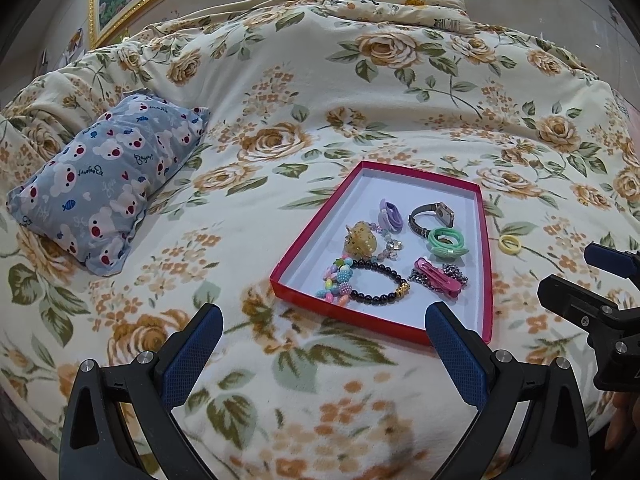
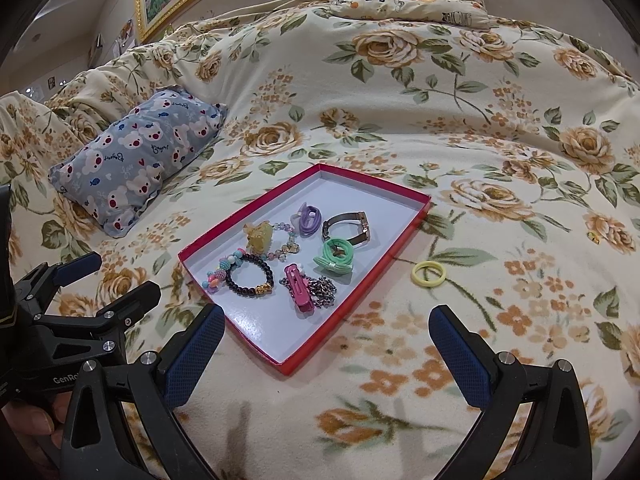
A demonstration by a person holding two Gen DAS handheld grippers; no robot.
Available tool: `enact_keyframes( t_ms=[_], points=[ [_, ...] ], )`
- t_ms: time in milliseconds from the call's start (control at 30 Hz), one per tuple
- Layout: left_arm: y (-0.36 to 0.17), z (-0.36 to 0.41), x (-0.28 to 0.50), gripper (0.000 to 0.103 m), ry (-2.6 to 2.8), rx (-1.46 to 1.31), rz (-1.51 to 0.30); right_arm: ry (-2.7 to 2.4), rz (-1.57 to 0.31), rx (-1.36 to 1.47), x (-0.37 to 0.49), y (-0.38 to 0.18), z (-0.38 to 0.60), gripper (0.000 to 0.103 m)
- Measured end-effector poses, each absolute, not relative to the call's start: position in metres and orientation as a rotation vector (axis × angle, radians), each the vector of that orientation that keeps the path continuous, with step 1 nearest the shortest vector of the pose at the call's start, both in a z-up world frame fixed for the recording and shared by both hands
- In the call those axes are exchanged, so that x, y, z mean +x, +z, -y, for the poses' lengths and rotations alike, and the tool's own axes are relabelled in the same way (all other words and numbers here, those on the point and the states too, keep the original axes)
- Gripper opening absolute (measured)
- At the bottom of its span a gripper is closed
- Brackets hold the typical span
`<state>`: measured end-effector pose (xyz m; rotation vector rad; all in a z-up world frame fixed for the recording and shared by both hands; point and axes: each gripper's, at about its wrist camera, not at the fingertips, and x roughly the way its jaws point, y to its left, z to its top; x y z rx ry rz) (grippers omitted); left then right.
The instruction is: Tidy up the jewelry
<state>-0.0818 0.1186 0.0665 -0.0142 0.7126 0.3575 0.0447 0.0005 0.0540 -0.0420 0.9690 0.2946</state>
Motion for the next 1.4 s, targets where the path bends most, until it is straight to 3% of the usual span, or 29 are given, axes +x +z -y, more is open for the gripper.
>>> enact_keyframes(
  t_ms=[1400],
  points=[
    [0.0631,-0.1172,-0.0743,0.102,0.35,-0.026,-0.716,0.297,-0.974,-0.036,0.0458,0.0551,0.0015,0.103]
  ],
)
